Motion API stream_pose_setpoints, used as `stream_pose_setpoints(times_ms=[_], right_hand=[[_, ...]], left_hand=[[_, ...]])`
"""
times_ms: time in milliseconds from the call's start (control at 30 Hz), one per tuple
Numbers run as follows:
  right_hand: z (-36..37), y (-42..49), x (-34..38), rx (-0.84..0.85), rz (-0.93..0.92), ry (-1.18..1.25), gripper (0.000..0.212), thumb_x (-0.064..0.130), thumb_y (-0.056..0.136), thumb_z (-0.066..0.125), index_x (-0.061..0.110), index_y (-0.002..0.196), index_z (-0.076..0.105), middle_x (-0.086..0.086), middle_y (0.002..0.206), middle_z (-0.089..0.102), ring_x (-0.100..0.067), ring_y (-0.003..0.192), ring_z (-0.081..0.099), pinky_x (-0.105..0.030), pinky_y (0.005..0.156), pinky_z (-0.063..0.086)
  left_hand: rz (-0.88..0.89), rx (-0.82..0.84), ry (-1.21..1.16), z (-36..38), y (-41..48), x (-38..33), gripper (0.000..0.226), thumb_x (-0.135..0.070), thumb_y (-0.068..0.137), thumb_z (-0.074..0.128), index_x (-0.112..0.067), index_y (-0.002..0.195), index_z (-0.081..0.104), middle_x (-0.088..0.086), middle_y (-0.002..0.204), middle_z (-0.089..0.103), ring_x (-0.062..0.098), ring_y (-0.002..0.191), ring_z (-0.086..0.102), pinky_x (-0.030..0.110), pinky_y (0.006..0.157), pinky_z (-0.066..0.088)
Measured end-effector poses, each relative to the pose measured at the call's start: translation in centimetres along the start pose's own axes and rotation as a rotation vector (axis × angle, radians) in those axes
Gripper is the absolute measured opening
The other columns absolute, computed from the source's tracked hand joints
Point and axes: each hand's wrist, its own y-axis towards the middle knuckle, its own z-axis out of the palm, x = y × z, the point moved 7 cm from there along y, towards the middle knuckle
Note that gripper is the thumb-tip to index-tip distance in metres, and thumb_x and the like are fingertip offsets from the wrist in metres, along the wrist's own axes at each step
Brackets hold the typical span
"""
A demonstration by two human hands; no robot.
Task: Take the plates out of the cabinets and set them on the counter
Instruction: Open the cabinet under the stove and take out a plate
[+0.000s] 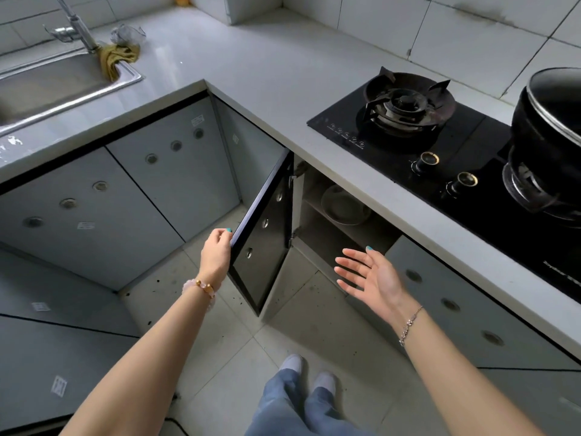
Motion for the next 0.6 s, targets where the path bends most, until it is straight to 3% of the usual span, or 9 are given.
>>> stream_pose_setpoints(times_ms=[100, 200, 333, 500, 600], right_hand=[[-1.0, -0.1, -0.1, -0.004, 0.000, 0.014, 0.039, 0.036, 0.099, 0.035, 0.011, 0.106, 0.064, -0.010, 0.102, 0.070, -0.025, 0.098, 0.065, -0.040, 0.085, 0.052], [-1.9, -0.1, -0.3, -0.007, 0.007, 0.030, 0.039, 0.036, 0.100, 0.035, 0.011, 0.107, 0.064, -0.010, 0.103, 0.069, -0.025, 0.099, 0.064, -0.040, 0.087, 0.051], [-3.0, -0.1, -0.6, -0.014, 0.012, 0.058, 0.039, 0.036, 0.100, 0.035, 0.011, 0.107, 0.064, -0.010, 0.102, 0.069, -0.025, 0.098, 0.065, -0.040, 0.085, 0.052], [-4.6, 0.1, -1.2, -0.025, 0.021, 0.118, 0.038, 0.035, 0.099, 0.035, 0.011, 0.105, 0.064, -0.009, 0.100, 0.070, -0.025, 0.096, 0.065, -0.039, 0.082, 0.052], [-5.6, 0.4, -1.5, -0.025, 0.025, 0.138, 0.038, 0.035, 0.099, 0.036, 0.010, 0.105, 0.064, -0.010, 0.099, 0.070, -0.026, 0.095, 0.065, -0.040, 0.084, 0.052]], left_hand=[[0.155, -0.058, 0.123, 1.1, -2.8, -1.6, 0.021, -0.020, 0.095, 0.042, -0.010, 0.102, 0.059, 0.002, 0.095, 0.058, 0.016, 0.081, 0.050, 0.026, 0.066, 0.034], [0.211, -0.011, 0.059, 3.0, -4.9, -2.4, 0.020, -0.018, 0.093, 0.043, -0.012, 0.099, 0.061, 0.000, 0.084, 0.058, 0.012, 0.066, 0.047, 0.021, 0.057, 0.036], [0.023, 0.216, -0.155, 6.7, -6.4, -1.7, 0.021, -0.019, 0.093, 0.040, -0.014, 0.093, 0.060, 0.001, 0.096, 0.066, 0.017, 0.089, 0.060, 0.032, 0.084, 0.046], [-0.172, 0.310, -0.275, 9.3, -8.0, -0.4, 0.020, -0.013, 0.094, 0.040, -0.011, 0.096, 0.060, 0.005, 0.090, 0.069, 0.019, 0.079, 0.065, 0.025, 0.068, 0.054], [-0.192, 0.311, -0.259, 10.0, -8.3, 0.1, 0.020, -0.012, 0.095, 0.040, -0.010, 0.097, 0.059, 0.005, 0.088, 0.068, 0.019, 0.077, 0.064, 0.028, 0.070, 0.052]])
